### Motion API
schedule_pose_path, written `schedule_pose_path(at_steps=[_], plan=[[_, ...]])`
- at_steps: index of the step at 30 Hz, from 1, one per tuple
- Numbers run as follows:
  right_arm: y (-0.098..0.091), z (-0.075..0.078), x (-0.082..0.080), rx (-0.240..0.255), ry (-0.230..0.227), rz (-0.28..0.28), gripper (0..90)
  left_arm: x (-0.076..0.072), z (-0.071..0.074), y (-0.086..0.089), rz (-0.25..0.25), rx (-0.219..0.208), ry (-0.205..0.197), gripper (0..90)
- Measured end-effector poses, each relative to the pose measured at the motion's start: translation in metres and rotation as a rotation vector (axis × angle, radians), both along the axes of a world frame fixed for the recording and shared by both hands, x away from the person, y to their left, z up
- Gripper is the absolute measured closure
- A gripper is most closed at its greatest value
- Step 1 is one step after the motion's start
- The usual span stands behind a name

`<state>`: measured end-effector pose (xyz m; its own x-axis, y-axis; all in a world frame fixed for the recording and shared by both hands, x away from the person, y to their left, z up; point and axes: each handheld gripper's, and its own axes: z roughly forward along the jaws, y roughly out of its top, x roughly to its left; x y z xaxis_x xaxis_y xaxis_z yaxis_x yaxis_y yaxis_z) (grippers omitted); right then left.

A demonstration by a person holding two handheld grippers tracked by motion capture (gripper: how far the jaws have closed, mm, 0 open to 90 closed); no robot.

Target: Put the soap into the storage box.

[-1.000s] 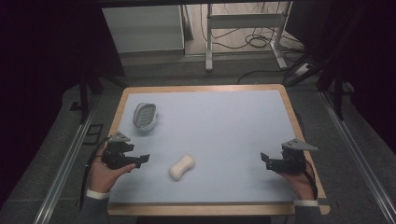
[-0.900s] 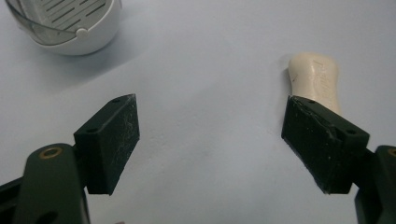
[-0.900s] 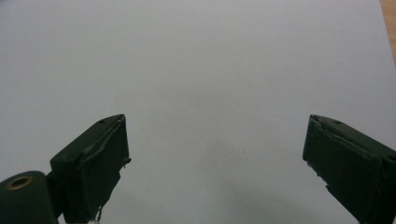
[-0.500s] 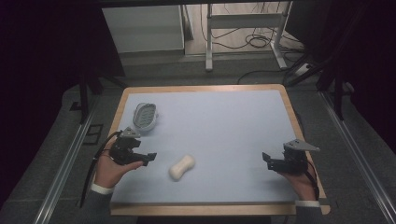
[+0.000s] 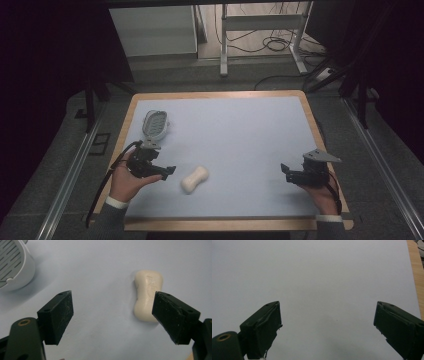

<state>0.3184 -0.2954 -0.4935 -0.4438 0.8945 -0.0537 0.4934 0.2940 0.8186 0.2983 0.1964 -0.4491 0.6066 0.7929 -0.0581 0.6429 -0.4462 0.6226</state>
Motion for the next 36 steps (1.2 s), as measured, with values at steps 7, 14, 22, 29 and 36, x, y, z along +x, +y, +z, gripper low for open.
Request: schedule_pose_path(at_steps=[7,14,22,29,36], plan=[[0.0,-0.001,0.0,-0.009,-0.002,-0.004,7.4,0.003,-0.002,-0.027,-0.037,0.036,0.006,21.6],[0.0,-0.003,0.001,-0.013,0.004,-0.009,7.4,0.009,-0.005,-0.04,-0.054,0.045,0.025,22.6],[0.001,-0.003,0.001,-0.016,0.003,-0.009,7.4,0.008,-0.011,-0.049,-0.078,0.054,0.056,21.7],[0.001,-0.004,0.001,-0.022,0.008,-0.024,7.4,0.009,-0.022,-0.066,-0.117,0.065,0.103,20.5],[-0.001,-0.004,0.001,-0.029,0.008,-0.037,7.4,0.014,-0.031,-0.081,-0.114,0.105,0.135,21.8]])
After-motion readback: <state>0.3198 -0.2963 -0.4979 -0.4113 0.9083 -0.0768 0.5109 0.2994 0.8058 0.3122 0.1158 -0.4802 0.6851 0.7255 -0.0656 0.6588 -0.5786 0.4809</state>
